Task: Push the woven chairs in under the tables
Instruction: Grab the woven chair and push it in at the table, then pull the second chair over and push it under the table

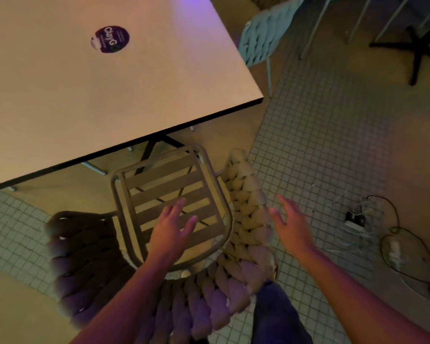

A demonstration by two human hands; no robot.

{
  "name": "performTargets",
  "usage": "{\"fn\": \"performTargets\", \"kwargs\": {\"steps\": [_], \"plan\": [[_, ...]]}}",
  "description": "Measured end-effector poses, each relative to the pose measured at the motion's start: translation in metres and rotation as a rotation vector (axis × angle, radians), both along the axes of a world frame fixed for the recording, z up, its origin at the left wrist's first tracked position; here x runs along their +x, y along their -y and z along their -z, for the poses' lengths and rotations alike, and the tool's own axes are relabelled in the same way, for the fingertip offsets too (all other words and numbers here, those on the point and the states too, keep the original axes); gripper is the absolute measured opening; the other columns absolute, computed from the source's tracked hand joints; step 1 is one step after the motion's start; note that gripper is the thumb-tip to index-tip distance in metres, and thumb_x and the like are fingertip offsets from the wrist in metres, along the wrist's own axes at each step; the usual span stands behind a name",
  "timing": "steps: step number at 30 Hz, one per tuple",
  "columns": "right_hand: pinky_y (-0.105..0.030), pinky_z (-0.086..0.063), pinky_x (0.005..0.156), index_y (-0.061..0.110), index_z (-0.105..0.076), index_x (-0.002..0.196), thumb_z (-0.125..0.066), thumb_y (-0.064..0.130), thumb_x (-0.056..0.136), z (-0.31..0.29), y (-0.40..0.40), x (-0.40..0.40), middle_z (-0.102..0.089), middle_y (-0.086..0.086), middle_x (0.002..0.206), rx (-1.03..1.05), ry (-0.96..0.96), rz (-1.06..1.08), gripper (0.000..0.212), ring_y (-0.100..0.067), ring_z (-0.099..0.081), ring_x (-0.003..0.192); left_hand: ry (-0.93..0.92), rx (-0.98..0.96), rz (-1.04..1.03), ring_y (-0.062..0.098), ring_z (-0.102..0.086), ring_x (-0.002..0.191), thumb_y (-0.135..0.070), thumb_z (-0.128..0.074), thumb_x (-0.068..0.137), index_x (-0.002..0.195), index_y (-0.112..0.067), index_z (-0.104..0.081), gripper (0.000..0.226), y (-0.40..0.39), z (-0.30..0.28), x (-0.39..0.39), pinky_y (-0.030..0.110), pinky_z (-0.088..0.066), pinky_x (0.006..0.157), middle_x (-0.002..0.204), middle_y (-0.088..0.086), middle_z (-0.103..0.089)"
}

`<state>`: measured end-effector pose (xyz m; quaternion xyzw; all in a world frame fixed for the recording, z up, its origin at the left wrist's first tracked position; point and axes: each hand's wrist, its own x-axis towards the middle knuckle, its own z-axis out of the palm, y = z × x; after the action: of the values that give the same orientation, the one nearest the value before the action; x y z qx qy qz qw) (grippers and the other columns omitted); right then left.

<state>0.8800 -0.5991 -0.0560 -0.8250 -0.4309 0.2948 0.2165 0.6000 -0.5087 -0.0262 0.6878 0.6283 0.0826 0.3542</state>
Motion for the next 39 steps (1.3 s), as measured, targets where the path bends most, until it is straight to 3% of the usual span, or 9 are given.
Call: {"fn": "performTargets", "kwargs": {"steps": [4,9,11,14,19,23,30,39], "plan": [[-0.031,-0.035,0.106,0.022,-0.039,0.144,-0.042,0.050,0.094,-0.015,0.000,0.064,-0.045,0.000,0.145,0.035,-0.113,-0.004,0.057,-0.014,-0.041,0.133,0.004,0.009,0.100,0.023,-0.053,0.118,-0.048,-0.056,0.088,0.141,-0.021,-0.042,0.062,-0.009,-0.018,0.099,0.041,-0.046,0.095,0.137,0.005,-0.048],[-0.038,-0.037,0.108,0.024,-0.043,0.141,-0.046,0.052,0.091,-0.042,-0.009,0.180,-0.046,0.001,0.146,0.031,-0.233,-0.080,0.057,-0.015,-0.044,0.132,0.089,0.004,0.032,0.014,-0.049,0.122,-0.051,-0.054,0.087,0.134,-0.020,-0.052,0.056,-0.012,-0.038,0.216,0.030,-0.038,0.094,0.132,0.002,-0.053],[-0.040,-0.039,0.107,0.025,-0.044,0.140,-0.046,0.052,0.091,-0.058,-0.005,0.228,-0.047,0.002,0.145,0.019,-0.224,-0.089,0.056,-0.015,-0.045,0.131,0.130,-0.041,-0.009,0.014,-0.050,0.123,-0.051,-0.055,0.087,0.130,-0.017,-0.055,0.055,-0.008,-0.047,0.257,0.034,-0.042,0.098,0.131,0.003,-0.056],[-0.041,-0.042,0.104,0.024,-0.047,0.137,-0.048,0.051,0.090,-0.079,-0.004,0.286,-0.052,0.001,0.141,0.041,-0.223,-0.048,0.054,-0.016,-0.050,0.127,0.221,-0.078,-0.103,0.015,-0.052,0.121,-0.050,-0.057,0.086,0.133,-0.019,-0.051,0.058,-0.006,-0.059,0.303,0.041,-0.044,0.102,0.133,0.004,-0.055],[-0.039,-0.043,0.102,0.024,-0.045,0.139,-0.049,0.049,0.091,-0.090,-0.031,0.342,-0.051,-0.002,0.141,0.043,-0.256,-0.023,0.054,-0.015,-0.052,0.124,0.256,-0.096,-0.153,0.009,-0.051,0.118,-0.051,-0.058,0.085,0.133,-0.022,-0.051,0.056,-0.037,-0.061,0.350,0.034,-0.042,0.099,0.134,-0.001,-0.055],[-0.031,-0.041,0.097,0.027,-0.045,0.139,-0.048,0.051,0.091,-0.085,-0.086,0.377,-0.052,0.001,0.139,0.016,-0.254,-0.075,0.054,-0.011,-0.051,0.122,0.220,-0.072,-0.241,0.016,-0.053,0.119,-0.047,-0.059,0.086,0.133,-0.019,-0.052,0.055,-0.090,-0.051,0.380,0.040,-0.044,0.100,0.132,0.004,-0.058],[-0.031,-0.043,0.093,0.021,-0.045,0.139,-0.049,0.047,0.092,-0.085,-0.225,0.447,-0.056,-0.007,0.136,-0.030,-0.195,-0.065,0.054,-0.019,-0.057,0.118,0.295,-0.183,-0.342,0.022,-0.056,0.117,-0.046,-0.057,0.088,0.137,-0.018,-0.048,0.058,-0.200,-0.035,0.434,0.044,-0.046,0.099,0.134,0.010,-0.057],[-0.026,-0.041,0.085,0.018,-0.047,0.138,-0.051,0.042,0.093,-0.102,-0.386,0.542,-0.061,-0.007,0.131,0.022,-0.209,-0.045,0.051,-0.010,-0.058,0.101,0.340,-0.133,-0.421,0.017,-0.059,0.108,-0.043,-0.060,0.087,0.133,-0.018,-0.053,0.052,-0.362,-0.055,0.516,0.033,-0.046,0.086,0.127,0.006,-0.061]]}}
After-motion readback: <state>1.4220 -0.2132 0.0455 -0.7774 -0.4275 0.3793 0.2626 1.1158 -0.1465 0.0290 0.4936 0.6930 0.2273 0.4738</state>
